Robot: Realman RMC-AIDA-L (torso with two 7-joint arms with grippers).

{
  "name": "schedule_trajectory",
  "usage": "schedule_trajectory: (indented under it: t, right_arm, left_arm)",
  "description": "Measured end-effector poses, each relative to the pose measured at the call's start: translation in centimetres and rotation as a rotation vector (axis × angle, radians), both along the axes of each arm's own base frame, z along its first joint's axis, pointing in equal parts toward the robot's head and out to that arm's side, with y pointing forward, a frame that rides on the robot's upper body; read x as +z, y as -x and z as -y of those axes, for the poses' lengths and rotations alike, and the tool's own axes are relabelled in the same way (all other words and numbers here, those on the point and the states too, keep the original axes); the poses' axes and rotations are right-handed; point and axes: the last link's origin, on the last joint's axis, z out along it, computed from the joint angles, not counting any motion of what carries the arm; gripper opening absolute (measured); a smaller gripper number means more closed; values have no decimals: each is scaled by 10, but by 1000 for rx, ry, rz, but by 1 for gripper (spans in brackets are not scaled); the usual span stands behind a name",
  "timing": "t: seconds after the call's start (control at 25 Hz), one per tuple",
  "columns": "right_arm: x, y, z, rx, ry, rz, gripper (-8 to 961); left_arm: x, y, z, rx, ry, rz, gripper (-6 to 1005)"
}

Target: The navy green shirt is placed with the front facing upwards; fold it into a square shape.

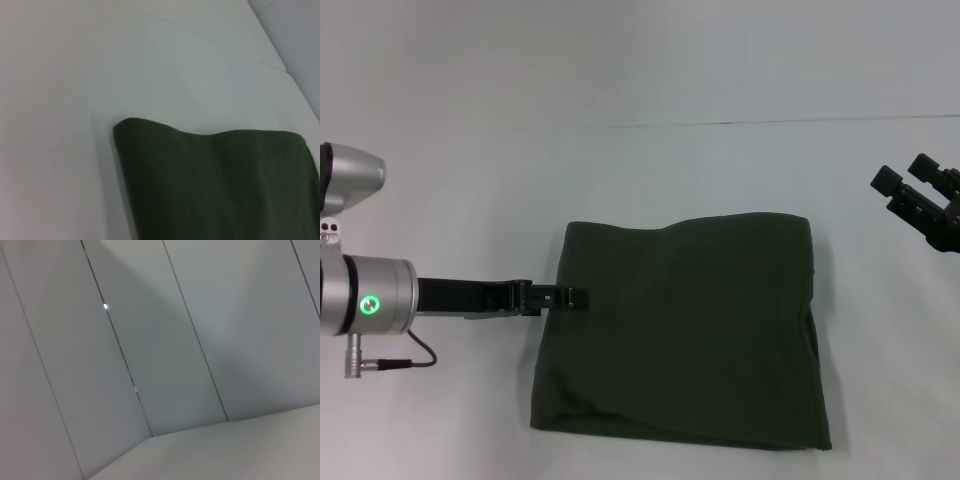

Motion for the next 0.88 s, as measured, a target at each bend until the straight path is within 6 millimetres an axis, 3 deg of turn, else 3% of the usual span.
schedule_trajectory:
  t: [0.52,0.88]
  right_arm:
    - [-3,2,2,13,23,1,795]
    - [-3,2,2,12,23,0,795]
  left_arm:
    - [-16,5,-3,31,11,-42,934]
    - [-23,-4,-5,11,45,-38,933]
